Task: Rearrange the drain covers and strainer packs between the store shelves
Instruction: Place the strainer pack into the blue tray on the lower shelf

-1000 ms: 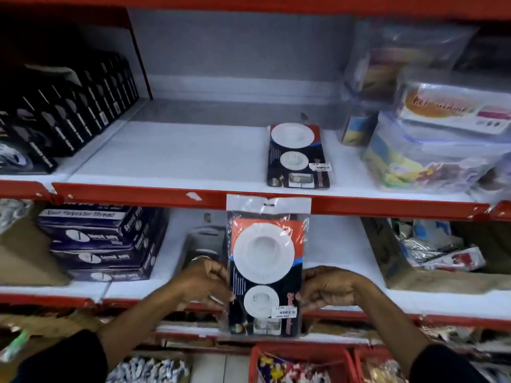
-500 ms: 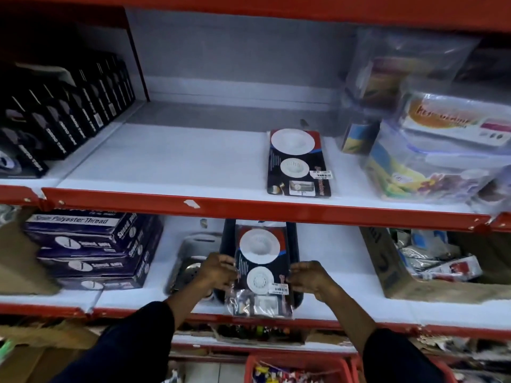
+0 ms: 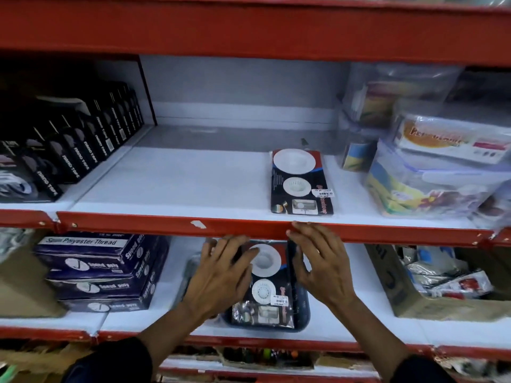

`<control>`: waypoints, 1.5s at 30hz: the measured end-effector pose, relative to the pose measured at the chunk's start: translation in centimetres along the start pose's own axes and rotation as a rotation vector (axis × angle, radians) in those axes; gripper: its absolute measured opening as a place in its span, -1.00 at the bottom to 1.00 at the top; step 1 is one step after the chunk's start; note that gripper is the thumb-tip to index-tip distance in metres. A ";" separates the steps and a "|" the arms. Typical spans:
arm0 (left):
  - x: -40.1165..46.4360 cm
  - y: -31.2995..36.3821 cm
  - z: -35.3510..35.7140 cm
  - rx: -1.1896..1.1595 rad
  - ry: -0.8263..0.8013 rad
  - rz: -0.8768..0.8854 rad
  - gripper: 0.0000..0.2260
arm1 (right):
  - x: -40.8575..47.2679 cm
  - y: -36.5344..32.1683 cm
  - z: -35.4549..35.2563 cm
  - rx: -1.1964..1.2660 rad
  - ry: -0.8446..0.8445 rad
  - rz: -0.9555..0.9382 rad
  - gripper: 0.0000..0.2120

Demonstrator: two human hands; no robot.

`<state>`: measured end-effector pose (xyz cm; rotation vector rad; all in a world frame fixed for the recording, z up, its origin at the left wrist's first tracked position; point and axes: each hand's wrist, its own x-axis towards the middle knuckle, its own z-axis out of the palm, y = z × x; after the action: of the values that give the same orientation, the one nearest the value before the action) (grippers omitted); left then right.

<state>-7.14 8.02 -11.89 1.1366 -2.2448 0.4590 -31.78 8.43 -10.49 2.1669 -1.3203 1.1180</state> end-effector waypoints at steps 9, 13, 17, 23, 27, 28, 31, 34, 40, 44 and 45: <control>10.7 0.0 -1.4 -0.010 -0.128 -0.056 -0.35 | 8.3 3.0 -1.2 -0.203 -0.220 0.378 -0.41; 15.1 0.1 0.0 -0.154 -0.392 -0.211 -0.35 | 10.1 5.5 -0.5 -0.030 -0.486 0.627 -0.43; 18.0 0.2 0.8 -0.441 -0.508 -0.441 -0.46 | 11.7 6.1 -1.3 0.283 -0.433 0.769 -0.61; 20.0 -0.8 0.3 -0.638 -0.315 -0.738 -0.71 | 12.9 7.6 -2.5 0.635 -0.149 1.114 -0.73; 20.2 -2.0 -0.8 -1.155 -0.217 -1.028 -0.67 | 13.6 7.2 -4.8 1.030 -0.088 1.242 -0.85; 20.2 -2.0 -1.6 -1.259 -0.227 -1.066 -0.73 | 13.6 7.1 -5.4 1.108 -0.144 1.244 -0.91; 19.4 -2.8 -4.2 -1.464 -0.393 -1.077 -0.85 | 13.1 6.7 -7.4 1.368 -0.309 1.236 -0.88; 17.3 -4.6 -6.1 -1.452 -0.641 -0.954 -0.85 | 11.7 6.6 -8.7 1.436 -0.529 1.166 -0.77; 11.9 -6.2 -7.4 -1.360 -0.979 -0.841 -0.82 | 7.8 5.2 -7.9 1.351 -0.956 1.052 -0.64; 7.8 -5.3 -6.4 -1.221 -1.122 -0.903 -0.70 | 4.8 3.8 -5.7 1.253 -1.154 1.084 -0.45; 6.7 -5.0 -6.0 -1.197 -1.138 -0.931 -0.72 | 3.9 3.5 -5.0 1.226 -1.204 1.086 -0.45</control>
<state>-4.23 4.22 -2.79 1.5880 -1.6771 -1.9950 -36.06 7.73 -4.68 3.2759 -3.2687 0.9787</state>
